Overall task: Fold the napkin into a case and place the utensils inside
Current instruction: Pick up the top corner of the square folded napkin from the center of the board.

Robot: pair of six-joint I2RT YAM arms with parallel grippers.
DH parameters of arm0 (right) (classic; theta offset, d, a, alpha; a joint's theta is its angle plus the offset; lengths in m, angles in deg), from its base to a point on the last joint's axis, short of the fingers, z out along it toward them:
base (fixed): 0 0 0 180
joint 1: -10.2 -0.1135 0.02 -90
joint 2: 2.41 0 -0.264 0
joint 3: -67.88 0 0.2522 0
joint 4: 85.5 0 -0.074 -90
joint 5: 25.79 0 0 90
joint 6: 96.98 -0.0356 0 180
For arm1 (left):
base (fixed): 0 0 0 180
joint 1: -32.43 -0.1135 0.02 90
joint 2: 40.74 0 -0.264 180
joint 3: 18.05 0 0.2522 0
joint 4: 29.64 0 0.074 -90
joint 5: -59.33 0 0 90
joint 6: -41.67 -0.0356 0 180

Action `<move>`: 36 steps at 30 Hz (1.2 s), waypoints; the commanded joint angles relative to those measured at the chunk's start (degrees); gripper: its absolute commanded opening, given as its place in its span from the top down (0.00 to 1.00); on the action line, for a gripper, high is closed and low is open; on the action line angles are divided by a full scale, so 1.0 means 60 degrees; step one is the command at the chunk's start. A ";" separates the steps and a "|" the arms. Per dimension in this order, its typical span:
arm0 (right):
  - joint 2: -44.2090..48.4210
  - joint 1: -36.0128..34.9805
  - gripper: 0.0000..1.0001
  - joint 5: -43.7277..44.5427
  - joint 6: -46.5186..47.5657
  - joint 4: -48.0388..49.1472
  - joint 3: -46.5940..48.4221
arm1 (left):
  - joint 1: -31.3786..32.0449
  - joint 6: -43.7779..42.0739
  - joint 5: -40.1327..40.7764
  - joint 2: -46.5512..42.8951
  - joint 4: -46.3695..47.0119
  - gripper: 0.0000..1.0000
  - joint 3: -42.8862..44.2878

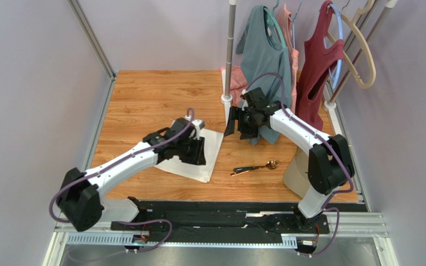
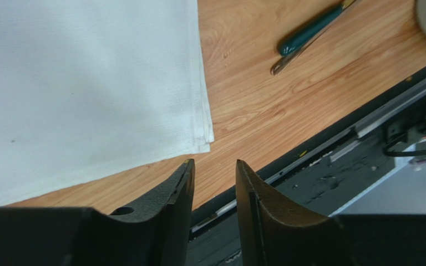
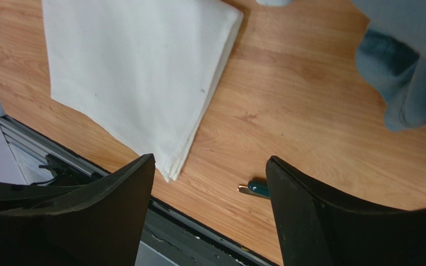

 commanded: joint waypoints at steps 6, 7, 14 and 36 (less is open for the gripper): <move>0.0948 0.0101 0.24 -0.0291 0.0297 0.0663 -0.1541 | 0.1713 -0.0645 0.0888 0.2529 -0.0419 0.65 0.1391; 0.0934 0.0116 0.24 -0.0466 0.0297 0.0779 -0.1745 | 0.1743 -0.0645 0.1021 0.2573 -0.0448 0.65 0.1435; 0.1225 0.0189 0.24 -0.0731 0.0399 0.1190 -0.2346 | 0.1846 -0.0703 0.1359 0.3290 -0.0492 0.60 0.1655; 0.1490 0.0263 0.25 -0.1156 0.0458 0.1776 -0.2962 | 0.1875 -0.0776 0.1637 0.4522 -0.0272 0.66 0.1670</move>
